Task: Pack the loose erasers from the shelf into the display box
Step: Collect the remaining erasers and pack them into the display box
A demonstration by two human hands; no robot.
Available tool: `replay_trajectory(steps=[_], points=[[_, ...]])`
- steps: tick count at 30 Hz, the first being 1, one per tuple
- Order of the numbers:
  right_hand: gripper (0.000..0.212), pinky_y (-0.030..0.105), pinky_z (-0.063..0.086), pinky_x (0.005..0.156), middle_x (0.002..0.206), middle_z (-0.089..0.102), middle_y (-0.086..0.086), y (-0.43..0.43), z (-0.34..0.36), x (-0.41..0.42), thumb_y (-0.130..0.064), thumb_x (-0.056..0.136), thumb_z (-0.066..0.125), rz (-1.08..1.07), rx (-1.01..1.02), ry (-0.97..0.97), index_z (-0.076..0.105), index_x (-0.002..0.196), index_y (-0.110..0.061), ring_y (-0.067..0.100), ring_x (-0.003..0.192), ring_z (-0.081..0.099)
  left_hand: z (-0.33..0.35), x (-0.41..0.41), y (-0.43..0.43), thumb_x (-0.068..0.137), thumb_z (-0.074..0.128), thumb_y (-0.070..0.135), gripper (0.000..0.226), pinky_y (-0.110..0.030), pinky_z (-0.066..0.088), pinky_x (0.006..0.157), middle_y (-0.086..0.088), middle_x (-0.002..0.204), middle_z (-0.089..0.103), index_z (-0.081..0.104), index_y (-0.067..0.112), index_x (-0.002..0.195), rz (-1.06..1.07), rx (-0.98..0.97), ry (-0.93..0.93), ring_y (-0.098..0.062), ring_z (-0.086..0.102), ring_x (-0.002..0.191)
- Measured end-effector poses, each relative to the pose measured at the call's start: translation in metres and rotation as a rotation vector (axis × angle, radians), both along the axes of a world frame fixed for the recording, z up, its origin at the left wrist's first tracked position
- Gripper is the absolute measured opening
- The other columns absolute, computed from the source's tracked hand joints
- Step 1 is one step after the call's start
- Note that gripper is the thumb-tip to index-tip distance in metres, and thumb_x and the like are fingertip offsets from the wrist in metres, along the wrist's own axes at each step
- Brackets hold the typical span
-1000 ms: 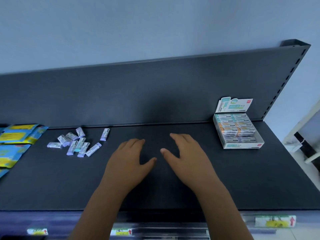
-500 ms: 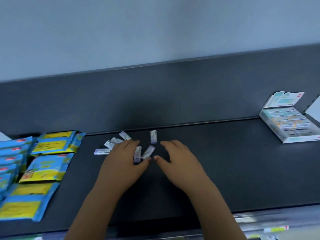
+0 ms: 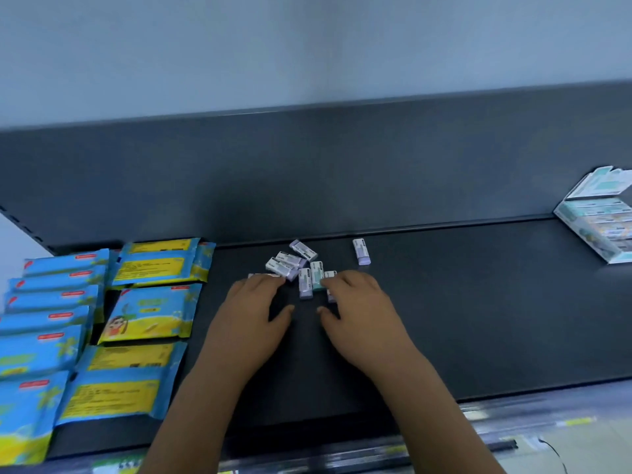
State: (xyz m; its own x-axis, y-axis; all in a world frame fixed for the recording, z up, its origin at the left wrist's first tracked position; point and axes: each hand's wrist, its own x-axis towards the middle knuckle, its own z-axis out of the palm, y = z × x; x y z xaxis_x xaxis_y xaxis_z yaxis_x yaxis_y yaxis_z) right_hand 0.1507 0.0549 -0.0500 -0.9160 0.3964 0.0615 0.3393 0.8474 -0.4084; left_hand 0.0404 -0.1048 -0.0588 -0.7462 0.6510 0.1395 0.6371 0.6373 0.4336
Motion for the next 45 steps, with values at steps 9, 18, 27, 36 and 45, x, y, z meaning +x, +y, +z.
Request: replay_trajectory(steps=[9, 18, 27, 36, 45], points=[[0.036, 0.038, 0.046, 0.099, 0.129, 0.054, -0.006, -0.018, -0.011, -0.005, -0.018, 0.086, 0.058, -0.005, 0.093, 0.124, 0.064, 0.120, -0.024, 0.021, 0.126, 0.044, -0.002, -0.014, -0.005, 0.091, 0.063, 0.023, 0.044, -0.033, 0.044, 0.097, 0.005, 0.131, 0.060, 0.056, 0.023, 0.134, 0.034, 0.018, 0.034, -0.020, 0.049, 0.122], [0.047, 0.042, 0.044, 0.104, 0.125, 0.059, -0.003, -0.023, -0.019, -0.016, -0.007, 0.077, 0.042, 0.056, 0.131, 0.133, 0.066, 0.116, -0.020, 0.028, 0.135, 0.044, -0.007, -0.028, -0.013, 0.080, 0.067, 0.008, 0.042, -0.043, 0.051, 0.084, 0.000, 0.111, 0.057, 0.067, 0.020, 0.119, 0.036, 0.032, 0.059, -0.025, 0.051, 0.102], [0.047, 0.033, 0.045, 0.089, 0.101, 0.061, -0.008, -0.022, -0.017, -0.021, -0.012, 0.073, 0.032, 0.099, 0.174, 0.194, 0.067, 0.102, -0.024, 0.021, 0.108, 0.053, -0.012, -0.035, -0.017, 0.077, 0.077, 0.013, 0.055, -0.037, 0.047, 0.095, -0.002, 0.121, 0.060, 0.062, 0.018, 0.130, 0.050, 0.086, -0.008, -0.025, 0.052, 0.111], [0.057, 0.043, 0.034, 0.114, 0.125, 0.057, -0.010, -0.021, -0.020, -0.019, -0.009, 0.080, 0.054, 0.125, 0.184, 0.096, 0.061, 0.133, -0.028, 0.022, 0.130, 0.046, -0.009, -0.046, -0.025, 0.077, 0.083, 0.022, 0.038, -0.030, 0.040, 0.098, 0.000, 0.124, 0.063, 0.074, 0.017, 0.114, 0.047, 0.029, -0.055, -0.024, 0.052, 0.117], [0.011, 0.049, 0.035, 0.110, 0.111, 0.050, -0.005, -0.016, -0.022, -0.016, -0.027, 0.084, 0.064, 0.051, 0.249, 0.131, 0.069, 0.095, -0.027, 0.024, 0.115, 0.048, -0.010, -0.043, -0.021, 0.073, 0.085, 0.039, 0.037, -0.040, 0.051, 0.090, 0.013, 0.110, 0.061, 0.076, 0.028, 0.108, 0.049, 0.081, -0.007, -0.019, 0.055, 0.107]])
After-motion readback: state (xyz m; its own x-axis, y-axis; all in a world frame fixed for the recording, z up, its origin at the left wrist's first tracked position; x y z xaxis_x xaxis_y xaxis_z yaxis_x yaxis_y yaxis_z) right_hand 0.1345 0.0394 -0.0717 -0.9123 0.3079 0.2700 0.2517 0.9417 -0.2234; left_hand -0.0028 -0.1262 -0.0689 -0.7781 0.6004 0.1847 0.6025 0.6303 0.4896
